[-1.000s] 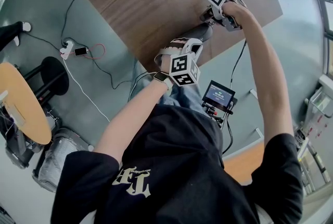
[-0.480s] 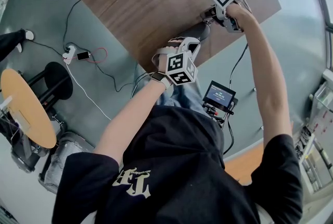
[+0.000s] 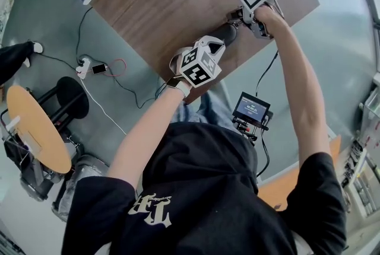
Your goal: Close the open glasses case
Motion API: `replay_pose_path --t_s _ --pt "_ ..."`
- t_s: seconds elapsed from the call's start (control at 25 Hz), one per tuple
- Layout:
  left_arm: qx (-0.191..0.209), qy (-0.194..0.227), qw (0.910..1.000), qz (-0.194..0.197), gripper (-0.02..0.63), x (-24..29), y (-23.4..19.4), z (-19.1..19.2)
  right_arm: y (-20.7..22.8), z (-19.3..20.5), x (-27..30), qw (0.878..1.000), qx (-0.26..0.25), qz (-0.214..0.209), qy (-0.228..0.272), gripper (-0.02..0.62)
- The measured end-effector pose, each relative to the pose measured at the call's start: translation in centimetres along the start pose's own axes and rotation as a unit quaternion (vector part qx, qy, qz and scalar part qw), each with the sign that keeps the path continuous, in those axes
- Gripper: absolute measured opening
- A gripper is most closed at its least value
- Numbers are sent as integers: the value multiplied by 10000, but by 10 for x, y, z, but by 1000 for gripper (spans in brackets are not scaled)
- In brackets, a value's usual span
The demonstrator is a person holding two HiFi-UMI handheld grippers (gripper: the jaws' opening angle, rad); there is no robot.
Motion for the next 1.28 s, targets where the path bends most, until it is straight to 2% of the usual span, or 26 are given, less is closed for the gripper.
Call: replay_pose_path --t_s 0.56,1.28 --pt "-218 -73 9997 120 6 1 -7 1 22 26 -12 9966 644 -165 489 -14" --pt "-371 -78 9992 87 6 3 -16 -2 33 54 -13 9881 1080 -509 967 -14"
Point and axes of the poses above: the fingertips, and each gripper's own axes: x forward along the fingers, y to its right, z out of its underside, the point moved 8 cm from there along -x, backward along the fingers, and after that the axes turned 7 degrees about -x, right-handed, at the moved point
